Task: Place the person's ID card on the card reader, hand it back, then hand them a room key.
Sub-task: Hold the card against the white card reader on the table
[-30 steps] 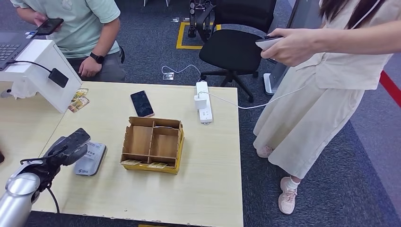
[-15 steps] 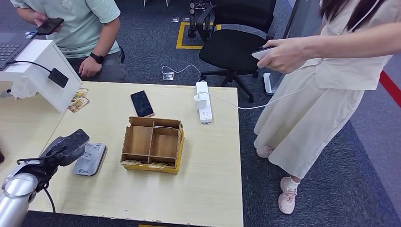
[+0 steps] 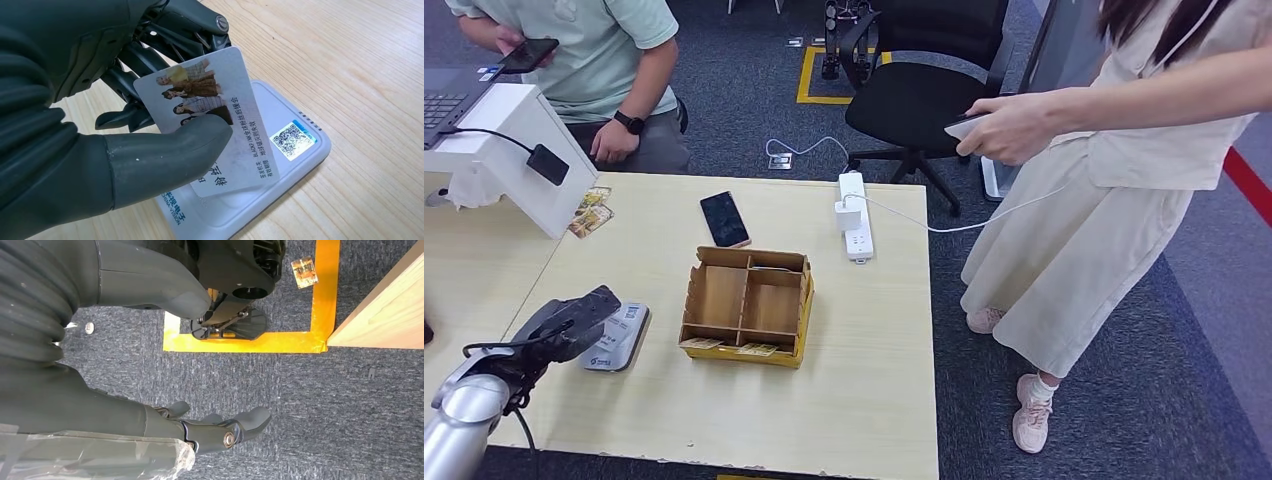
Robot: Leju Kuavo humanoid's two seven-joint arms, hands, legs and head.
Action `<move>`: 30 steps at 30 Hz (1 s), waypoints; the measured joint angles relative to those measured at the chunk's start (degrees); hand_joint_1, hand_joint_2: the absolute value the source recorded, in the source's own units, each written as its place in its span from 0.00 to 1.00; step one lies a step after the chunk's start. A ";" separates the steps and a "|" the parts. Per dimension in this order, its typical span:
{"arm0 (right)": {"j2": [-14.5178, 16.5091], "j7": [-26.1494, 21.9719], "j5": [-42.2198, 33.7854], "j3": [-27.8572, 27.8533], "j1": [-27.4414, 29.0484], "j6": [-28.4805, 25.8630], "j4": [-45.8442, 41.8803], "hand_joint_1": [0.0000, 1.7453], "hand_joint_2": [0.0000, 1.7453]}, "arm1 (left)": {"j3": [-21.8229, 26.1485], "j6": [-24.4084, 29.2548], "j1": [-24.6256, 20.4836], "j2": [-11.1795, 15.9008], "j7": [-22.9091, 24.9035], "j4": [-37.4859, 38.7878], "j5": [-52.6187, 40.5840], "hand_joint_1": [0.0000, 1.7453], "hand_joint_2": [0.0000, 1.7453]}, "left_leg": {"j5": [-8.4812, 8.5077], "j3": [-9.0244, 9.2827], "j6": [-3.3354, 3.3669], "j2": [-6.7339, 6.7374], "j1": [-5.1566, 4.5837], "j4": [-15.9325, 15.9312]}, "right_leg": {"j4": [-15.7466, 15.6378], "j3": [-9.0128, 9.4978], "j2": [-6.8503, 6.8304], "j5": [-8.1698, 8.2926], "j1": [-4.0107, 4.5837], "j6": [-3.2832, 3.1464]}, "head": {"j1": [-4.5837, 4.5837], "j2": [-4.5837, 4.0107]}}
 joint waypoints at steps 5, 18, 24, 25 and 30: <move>0.00 0.01 0.00 -0.02 0.00 -0.01 0.00 0.00 1.00 | -0.02 0.48 0.41 -0.29 0.18 0.47 -1.35 1.00 1.00 | 0.00 0.00 0.00 -0.01 0.00 0.00 | 0.00 0.00 -0.01 0.00 0.00 0.00 | 0.00 0.00; 0.00 0.01 -0.32 -0.09 0.01 -0.20 0.00 0.00 1.00 | -0.74 0.43 0.53 -3.06 0.10 2.86 -3.69 1.00 1.00 | 0.02 0.02 -0.03 -0.01 -0.01 0.00 | 0.00 0.00 -0.01 0.01 0.00 -0.01 | 0.01 0.00; 0.00 -0.03 -0.31 -0.18 -0.01 -0.45 0.00 0.00 1.00 | -1.25 1.86 0.03 -4.59 -0.14 4.49 -5.83 1.00 1.00 | 0.03 0.02 -0.05 -0.06 -0.01 0.00 | 0.00 0.01 -0.04 0.01 -0.01 -0.01 | -0.01 0.00; 0.00 -0.05 -0.32 -0.21 -0.01 -0.59 0.00 0.00 1.00 | -1.37 2.19 -0.14 -4.82 -0.14 4.74 -6.33 1.00 1.00 | 0.04 0.03 -0.07 -0.06 -0.01 0.00 | 0.00 0.02 -0.05 0.01 -0.01 -0.01 | 0.00 0.00; 0.00 -0.15 -0.49 -0.60 0.01 -1.03 0.00 0.00 1.00 | -1.90 3.37 -0.97 -5.69 -0.15 5.65 -7.86 1.00 1.00 | 0.08 0.04 -0.12 -0.07 -0.01 0.00 | 0.00 0.03 -0.05 0.05 -0.01 -0.07 | 0.01 0.01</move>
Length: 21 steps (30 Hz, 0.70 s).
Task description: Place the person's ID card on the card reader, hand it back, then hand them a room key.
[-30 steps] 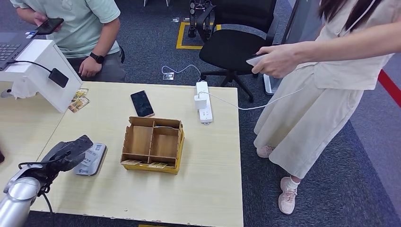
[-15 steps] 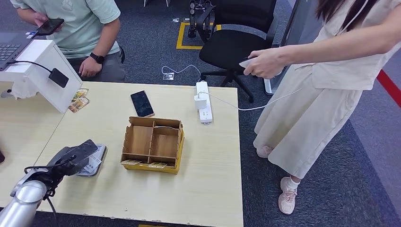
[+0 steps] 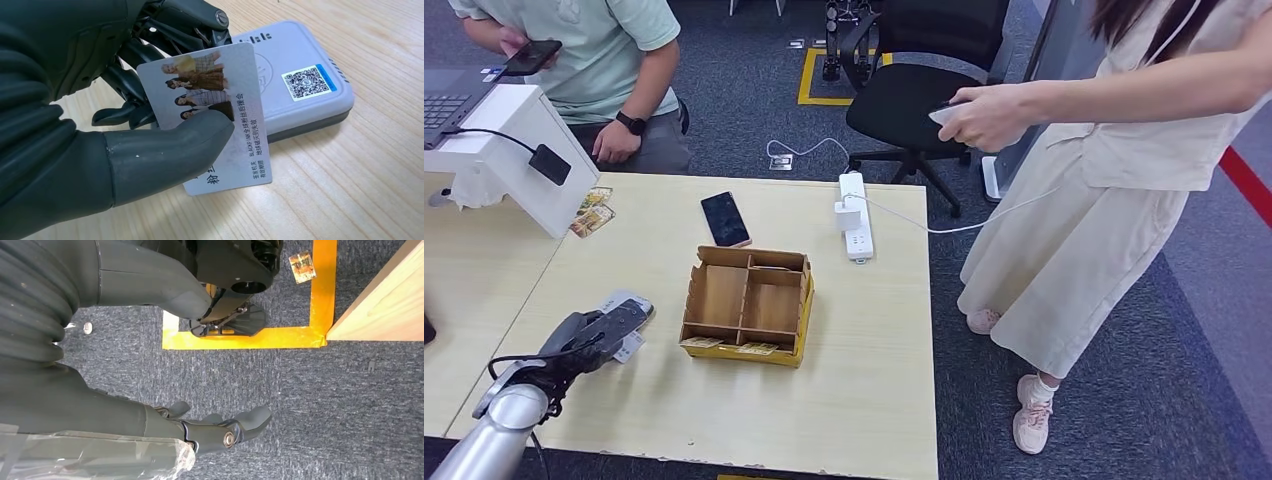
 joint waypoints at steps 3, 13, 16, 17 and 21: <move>0.00 -0.03 -0.03 -0.32 0.01 -0.04 0.00 0.00 1.00 | -0.13 0.10 -0.20 -0.30 -0.05 0.14 0.00 1.00 1.00 | 0.01 0.01 -0.01 0.00 0.00 0.00 | 0.00 0.00 0.00 0.02 0.00 -0.03 | -0.01 0.00; 0.00 -1.15 -0.45 -1.01 0.02 0.16 0.00 0.00 1.00 | -0.10 -0.90 -0.24 -0.32 -4.02 -1.88 5.54 1.00 1.00 | 0.04 -0.02 -0.02 0.00 0.02 0.00 | 0.03 -0.03 0.01 0.03 0.01 -0.05 | 0.00 -0.01; 0.00 -1.77 -0.89 -1.43 0.00 0.20 -0.03 0.00 1.00 | 0.04 0.56 -0.36 -0.17 -5.89 -4.74 5.87 1.00 1.00 | 0.04 -0.04 -0.02 0.01 0.03 0.00 | 0.03 -0.04 0.01 0.04 0.02 -0.05 | 0.01 -0.01; 0.00 -1.96 -1.00 -1.59 -0.01 0.21 -0.05 0.00 1.00 | 0.18 0.87 -0.45 -0.03 -6.09 -5.81 5.99 1.00 1.00 | 0.04 -0.04 -0.02 0.03 0.02 0.00 | 0.03 -0.04 0.02 0.04 0.02 -0.05 | 0.00 -0.01; 0.00 -2.24 -1.22 -2.13 -0.03 0.23 -0.09 0.00 1.00 | 1.27 1.19 -0.83 0.73 -6.14 -9.53 6.55 1.00 1.00 | 0.04 -0.05 -0.02 0.04 0.02 0.00 | 0.03 -0.06 0.03 0.04 0.02 -0.06 | 0.00 -0.01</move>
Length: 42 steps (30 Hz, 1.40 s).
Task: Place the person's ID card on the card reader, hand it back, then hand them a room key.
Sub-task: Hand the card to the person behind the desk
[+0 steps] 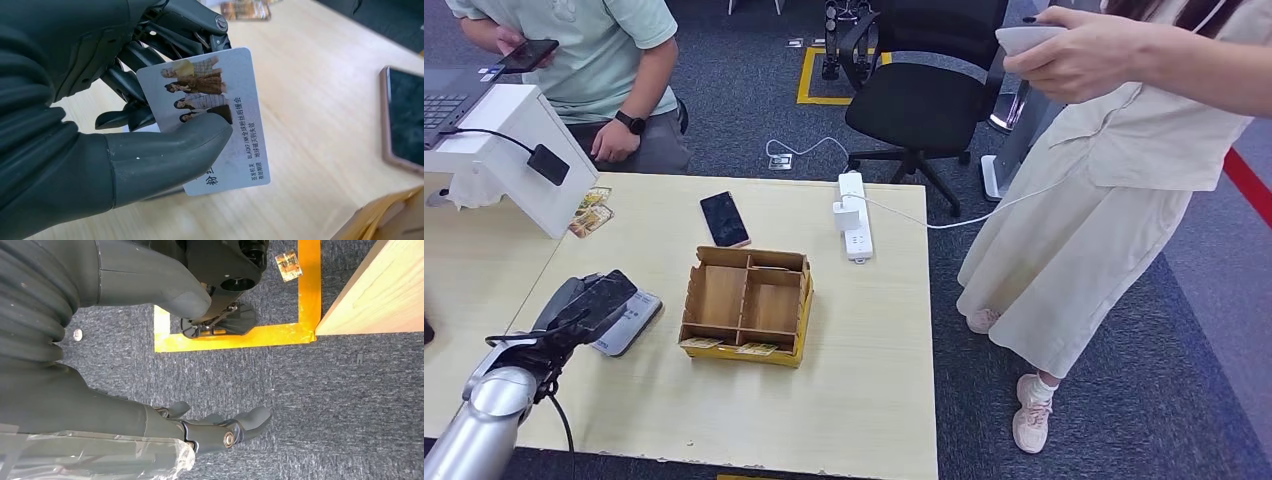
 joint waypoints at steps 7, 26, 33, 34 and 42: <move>0.00 -0.75 0.00 -0.33 -0.04 0.38 -0.04 0.00 1.00 | 2.11 0.17 -0.03 2.02 -0.69 -3.29 1.76 1.00 1.00 | 0.00 -0.05 0.00 0.00 0.06 0.00 | 0.00 -0.06 0.00 0.00 0.04 -0.01 | -0.01 0.00; 0.04 -0.92 1.03 -0.78 -0.67 0.52 -0.46 0.00 1.00 | 2.25 14.93 -6.17 -4.53 -6.09 -2.89 -20.56 1.00 1.00 | 0.00 -0.10 0.00 0.03 0.04 0.05 | 0.00 -0.19 0.03 0.04 0.03 -0.03 | -0.02 0.00; 0.30 -0.93 2.08 -0.80 -0.87 0.49 -0.45 0.00 1.00 | -0.06 23.71 -12.57 -7.58 -9.13 1.52 -31.75 1.00 1.00 | 0.02 -0.12 -0.01 0.02 0.05 0.05 | 0.00 -0.20 0.02 0.08 0.04 -0.07 | -0.01 0.00; 0.36 -0.93 2.18 -0.79 -0.89 0.49 -0.44 0.00 1.00 | -0.51 24.99 -13.59 -7.96 -9.35 2.27 -33.41 1.00 1.00 | 0.02 -0.12 -0.01 0.02 0.05 0.05 | 0.00 -0.20 0.02 0.09 0.04 -0.07 | 0.00 0.00; 0.98 -0.79 2.56 -0.80 -1.00 0.39 -0.38 0.00 1.00 | -2.91 34.41 -21.19 -9.53 -8.88 9.08 -47.43 1.00 1.00 | 0.02 -0.12 -0.01 0.04 0.05 0.07 | 0.01 -0.21 0.04 0.09 0.04 -0.07 | -0.01 0.00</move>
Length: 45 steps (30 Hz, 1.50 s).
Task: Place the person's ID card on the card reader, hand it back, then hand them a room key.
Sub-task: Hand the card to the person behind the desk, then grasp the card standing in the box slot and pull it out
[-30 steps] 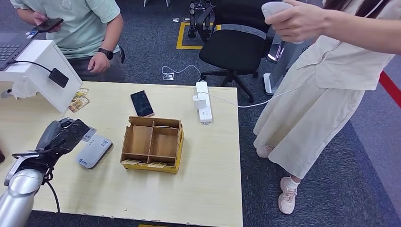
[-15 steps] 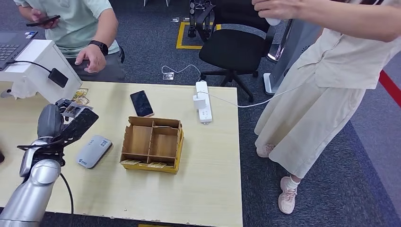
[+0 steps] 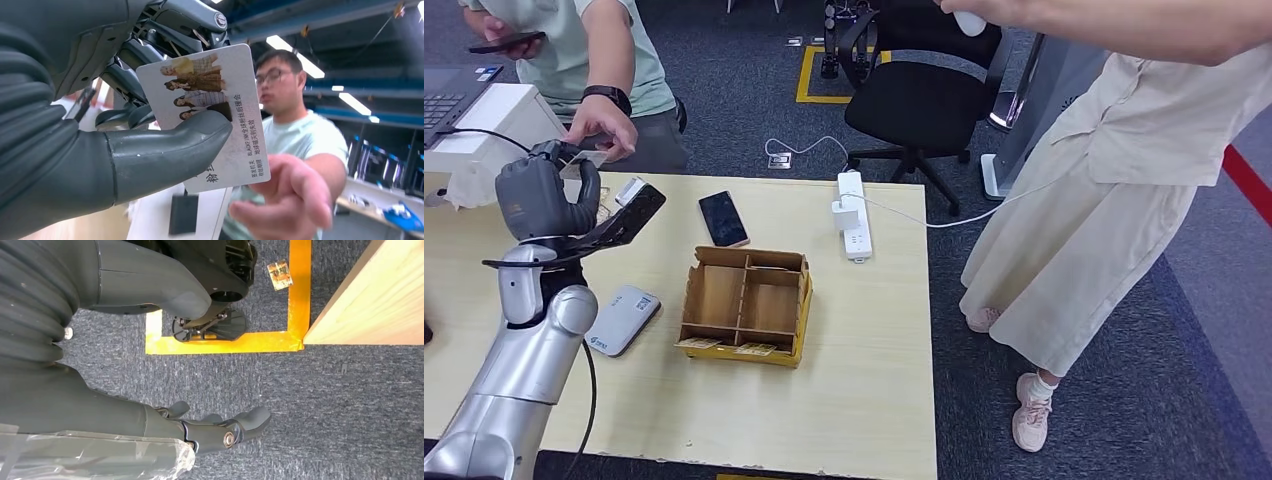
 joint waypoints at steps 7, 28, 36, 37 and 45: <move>0.38 0.08 -0.03 0.00 0.01 -0.42 0.14 0.00 1.00 | -0.42 4.27 -2.79 -0.45 0.04 3.73 -5.21 1.00 1.00 | 0.00 0.11 0.00 0.02 0.00 0.00 | 0.00 -0.02 0.03 0.00 0.00 0.00 | 0.01 0.00; 0.52 0.08 -0.57 0.00 0.03 -0.75 0.46 0.00 1.00 | -0.42 4.16 -4.49 -1.86 0.72 8.71 -5.16 0.21 1.00 | 0.07 0.22 -0.04 0.09 0.00 0.01 | 0.03 -0.18 0.13 0.09 0.00 -0.02 | 0.00 0.00; 0.52 0.05 -0.83 -0.10 0.06 -0.93 0.49 0.00 1.00 | -0.42 4.39 -4.48 -2.12 -0.03 8.99 -3.16 0.00 1.00 | 0.07 0.20 -0.04 0.09 0.00 0.01 | 0.05 -0.18 0.12 0.10 0.00 -0.03 | 0.00 0.01; 0.52 0.04 -0.85 -0.14 0.06 -0.97 0.49 0.00 1.00 | -0.42 4.40 -4.48 -2.09 -0.08 8.99 -2.95 0.00 1.00 | 0.07 0.20 -0.05 0.09 0.00 0.01 | 0.05 -0.18 0.12 0.10 0.00 -0.03 | 0.00 0.00; 0.52 -0.01 -1.03 -0.36 0.08 -1.26 0.49 0.00 1.00 | -0.42 4.55 -4.41 -1.46 -0.15 8.99 -2.22 0.00 1.00 | 0.08 0.18 -0.05 0.08 0.00 0.01 | 0.07 -0.18 0.11 0.10 0.00 -0.03 | 0.01 0.00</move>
